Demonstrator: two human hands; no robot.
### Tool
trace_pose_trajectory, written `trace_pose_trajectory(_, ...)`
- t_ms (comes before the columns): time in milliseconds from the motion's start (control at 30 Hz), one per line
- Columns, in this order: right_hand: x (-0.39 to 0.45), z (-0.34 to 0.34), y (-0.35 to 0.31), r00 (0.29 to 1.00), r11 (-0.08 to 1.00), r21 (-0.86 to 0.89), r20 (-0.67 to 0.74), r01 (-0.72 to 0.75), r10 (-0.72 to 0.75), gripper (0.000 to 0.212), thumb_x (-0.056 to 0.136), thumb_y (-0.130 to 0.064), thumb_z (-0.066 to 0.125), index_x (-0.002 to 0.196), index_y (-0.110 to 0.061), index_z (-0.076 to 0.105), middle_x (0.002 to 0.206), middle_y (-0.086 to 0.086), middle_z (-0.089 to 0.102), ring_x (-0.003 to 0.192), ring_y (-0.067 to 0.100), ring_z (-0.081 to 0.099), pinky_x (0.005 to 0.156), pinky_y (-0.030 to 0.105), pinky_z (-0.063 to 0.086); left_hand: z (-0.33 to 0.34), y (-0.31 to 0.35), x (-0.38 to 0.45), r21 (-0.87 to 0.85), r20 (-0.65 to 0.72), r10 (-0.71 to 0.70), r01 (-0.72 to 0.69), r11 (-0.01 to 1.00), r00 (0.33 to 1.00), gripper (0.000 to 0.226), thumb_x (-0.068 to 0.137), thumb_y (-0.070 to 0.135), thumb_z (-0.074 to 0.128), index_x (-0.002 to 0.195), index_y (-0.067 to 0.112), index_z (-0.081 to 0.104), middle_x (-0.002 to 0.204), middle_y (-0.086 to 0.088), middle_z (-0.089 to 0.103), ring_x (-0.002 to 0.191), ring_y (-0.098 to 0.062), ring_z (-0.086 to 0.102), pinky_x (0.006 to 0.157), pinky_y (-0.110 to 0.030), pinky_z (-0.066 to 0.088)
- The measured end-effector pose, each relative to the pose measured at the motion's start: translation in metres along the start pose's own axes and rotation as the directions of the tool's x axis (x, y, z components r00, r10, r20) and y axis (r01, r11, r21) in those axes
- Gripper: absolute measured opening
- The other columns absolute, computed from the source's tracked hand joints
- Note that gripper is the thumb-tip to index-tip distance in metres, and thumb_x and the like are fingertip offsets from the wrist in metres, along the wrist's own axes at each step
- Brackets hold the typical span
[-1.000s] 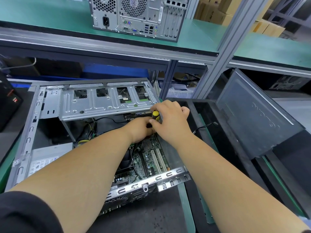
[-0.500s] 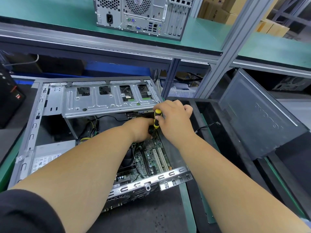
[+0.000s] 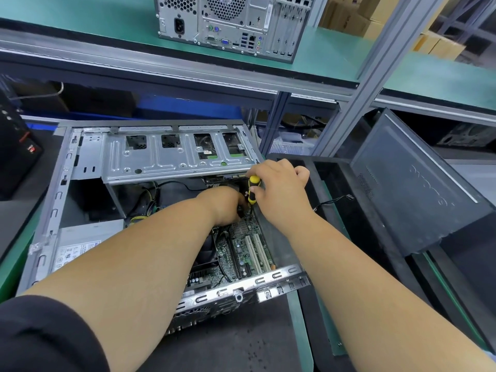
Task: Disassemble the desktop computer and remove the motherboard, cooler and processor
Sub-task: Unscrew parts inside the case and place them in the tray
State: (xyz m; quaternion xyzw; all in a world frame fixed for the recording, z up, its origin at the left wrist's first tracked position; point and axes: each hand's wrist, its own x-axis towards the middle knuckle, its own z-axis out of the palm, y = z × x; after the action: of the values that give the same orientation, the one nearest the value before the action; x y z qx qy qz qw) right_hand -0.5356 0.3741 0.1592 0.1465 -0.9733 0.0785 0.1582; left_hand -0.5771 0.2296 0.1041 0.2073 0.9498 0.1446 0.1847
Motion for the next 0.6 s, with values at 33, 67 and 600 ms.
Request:
trace_pose_trajectory(33, 0.000, 0.000, 0.000, 1.000, 1.000, 0.001, 0.002, -0.002, 0.002, 0.022, 0.086, -0.022, 0.067, 0.104, -0.033, 0.063, 0.103, -0.014, 0.059, 0.100, 0.016, 0.045, 0.077, 0.031, 0.010, 0.000, 0.000, 0.000, 0.004, 0.007, -0.001, 0.001, 1.000, 1.000, 0.031, 0.083, 0.031, 0.065, 0.112, 0.040, 0.066, 0.109, 0.007, 0.066, 0.099, -0.020, 0.061, 0.085, -0.032, 0.052)
trace_pose_trajectory(67, 0.000, -0.001, 0.000, 1.000, 1.000, 0.002, 0.004, -0.004, 0.004, 0.021, 0.086, -0.022, 0.066, 0.104, -0.033, 0.063, 0.103, -0.014, 0.059, 0.100, 0.016, 0.045, 0.078, 0.032, 0.011, 0.000, 0.000, 0.000, 0.009, 0.008, -0.001, 0.001, 1.000, 1.000, 0.032, 0.083, 0.032, 0.065, 0.114, 0.039, 0.065, 0.110, 0.007, 0.065, 0.100, -0.020, 0.060, 0.086, -0.032, 0.052)
trace_pose_trajectory(600, -0.008, -0.011, -0.005, 0.992, 0.998, 0.057, -0.120, 0.033, -0.026, 0.021, 0.088, -0.021, 0.065, 0.107, -0.029, 0.064, 0.106, -0.013, 0.060, 0.101, 0.018, 0.049, 0.083, 0.038, 0.021, 0.001, 0.000, 0.006, 0.047, -0.019, -0.009, 0.010, 0.999, 1.000, 0.023, 0.080, 0.039, 0.071, 0.098, 0.027, 0.063, 0.074, 0.010, 0.051, 0.077, -0.021, 0.054, 0.067, -0.028, 0.046)
